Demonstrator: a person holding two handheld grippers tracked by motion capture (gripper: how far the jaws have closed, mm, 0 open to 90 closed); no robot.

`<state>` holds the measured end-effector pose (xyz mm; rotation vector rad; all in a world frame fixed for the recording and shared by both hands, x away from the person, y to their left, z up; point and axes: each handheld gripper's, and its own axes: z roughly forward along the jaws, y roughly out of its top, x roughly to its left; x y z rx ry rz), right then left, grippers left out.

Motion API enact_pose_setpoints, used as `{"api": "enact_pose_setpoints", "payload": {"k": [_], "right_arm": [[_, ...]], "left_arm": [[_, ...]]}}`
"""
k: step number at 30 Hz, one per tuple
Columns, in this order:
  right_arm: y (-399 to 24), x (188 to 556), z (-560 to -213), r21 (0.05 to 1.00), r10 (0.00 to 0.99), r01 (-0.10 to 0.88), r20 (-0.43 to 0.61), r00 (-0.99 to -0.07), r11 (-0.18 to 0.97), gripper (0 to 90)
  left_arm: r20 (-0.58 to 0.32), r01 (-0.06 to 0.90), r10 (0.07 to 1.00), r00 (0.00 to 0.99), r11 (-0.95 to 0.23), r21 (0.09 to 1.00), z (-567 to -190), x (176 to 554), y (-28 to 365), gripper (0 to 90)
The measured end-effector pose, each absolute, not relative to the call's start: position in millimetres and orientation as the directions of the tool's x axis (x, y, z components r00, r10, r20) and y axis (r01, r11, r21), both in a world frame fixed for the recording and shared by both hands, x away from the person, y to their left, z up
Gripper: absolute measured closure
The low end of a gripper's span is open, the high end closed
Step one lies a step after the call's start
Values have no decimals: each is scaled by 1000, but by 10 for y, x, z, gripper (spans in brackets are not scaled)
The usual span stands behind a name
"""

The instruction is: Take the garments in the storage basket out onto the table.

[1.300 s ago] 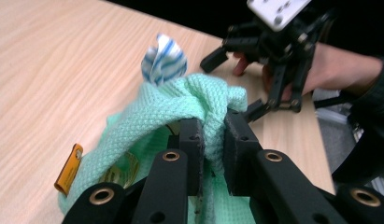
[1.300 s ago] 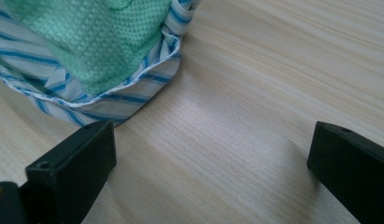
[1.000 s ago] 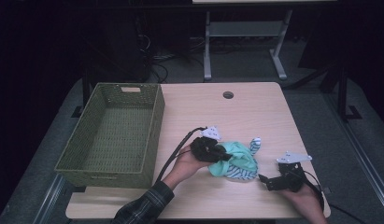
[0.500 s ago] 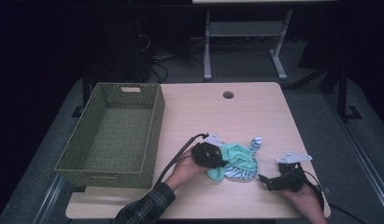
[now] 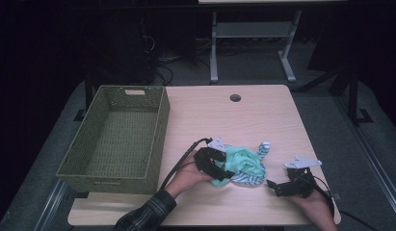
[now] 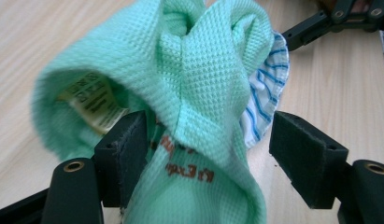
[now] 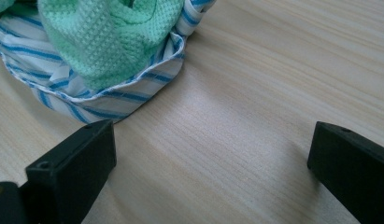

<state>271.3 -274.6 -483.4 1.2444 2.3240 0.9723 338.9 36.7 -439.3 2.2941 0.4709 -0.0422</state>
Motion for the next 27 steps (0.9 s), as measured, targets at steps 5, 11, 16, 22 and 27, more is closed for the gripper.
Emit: {"api": "enact_pose_setpoints", "payload": {"k": [5, 11, 16, 22, 27], "right_arm": [[-2755, 2698, -4812, 701, 830, 605, 32, -557, 379, 101], [-2793, 2659, -4700, 721, 818, 588, 51, -572, 367, 275], [-2782, 2618, -4607, 756, 795, 567, 104, -598, 328, 376], [-2706, 2619, -4503, 782, 763, 542, 139, -632, 307, 458], [-2645, 2717, -4428, 801, 731, 529, 180, -658, 279, 527]], "left_arm": [[-160, 353, 350, 923, -602, 717, -4302, 3343, 510, 305], [-160, 374, 384, 909, -587, 717, -4285, 3329, 675, 392], [-161, 390, 405, 900, -584, 712, -4313, 3338, 752, 401], [-158, 397, 420, 894, -578, 712, -4314, 3340, 794, 402], [-159, 402, 428, 890, -569, 717, -4303, 3348, 811, 403]]}}
